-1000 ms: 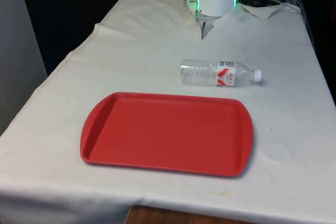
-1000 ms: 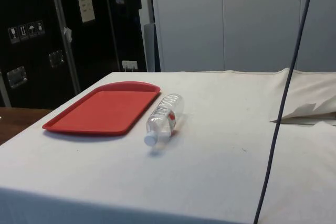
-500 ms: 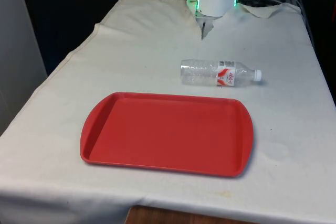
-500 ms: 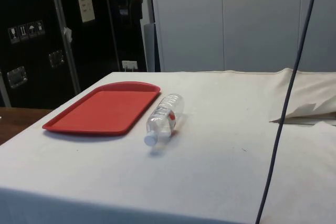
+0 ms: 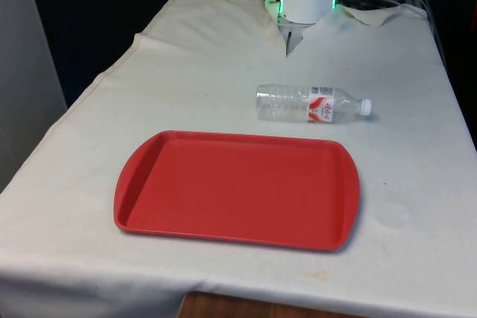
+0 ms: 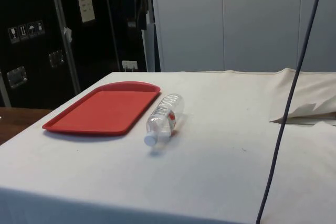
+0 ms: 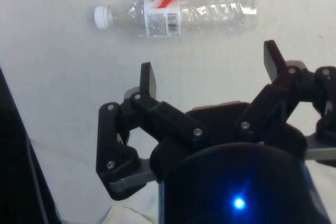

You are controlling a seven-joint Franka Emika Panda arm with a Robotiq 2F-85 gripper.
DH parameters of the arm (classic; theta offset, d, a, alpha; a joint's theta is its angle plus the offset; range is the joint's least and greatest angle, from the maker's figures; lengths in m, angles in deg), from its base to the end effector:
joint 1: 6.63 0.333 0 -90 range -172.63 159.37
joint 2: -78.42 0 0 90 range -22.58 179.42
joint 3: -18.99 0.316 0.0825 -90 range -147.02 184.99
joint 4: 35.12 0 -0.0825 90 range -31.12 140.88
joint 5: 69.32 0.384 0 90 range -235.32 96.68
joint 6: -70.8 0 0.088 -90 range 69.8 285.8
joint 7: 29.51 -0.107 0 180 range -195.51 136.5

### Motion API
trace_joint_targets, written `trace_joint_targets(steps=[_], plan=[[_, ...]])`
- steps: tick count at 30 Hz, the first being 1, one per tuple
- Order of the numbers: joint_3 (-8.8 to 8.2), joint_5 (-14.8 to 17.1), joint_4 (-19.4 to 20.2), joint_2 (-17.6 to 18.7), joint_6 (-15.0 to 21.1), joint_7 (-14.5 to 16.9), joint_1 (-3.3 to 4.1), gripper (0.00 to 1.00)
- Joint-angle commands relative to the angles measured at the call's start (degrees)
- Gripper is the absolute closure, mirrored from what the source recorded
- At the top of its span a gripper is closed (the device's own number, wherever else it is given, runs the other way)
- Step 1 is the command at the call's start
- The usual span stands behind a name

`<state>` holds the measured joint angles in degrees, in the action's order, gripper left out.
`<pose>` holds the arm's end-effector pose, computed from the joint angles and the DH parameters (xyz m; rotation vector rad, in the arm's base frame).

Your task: Place the bottle upright on the tray.

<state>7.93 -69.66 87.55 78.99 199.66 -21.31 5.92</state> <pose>0.5499 0.0143 0.4089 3.1138 0.2696 0.1528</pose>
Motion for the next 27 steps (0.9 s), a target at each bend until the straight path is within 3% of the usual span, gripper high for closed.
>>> trace_joint_targets(steps=[1, 27], plan=[[0.00, 0.11, 0.97, -0.40, 1.38, 0.52, 0.06, 0.00], [0.06, 0.29, 8.31, 0.23, 10.83, 6.82, 0.06, 0.00]])
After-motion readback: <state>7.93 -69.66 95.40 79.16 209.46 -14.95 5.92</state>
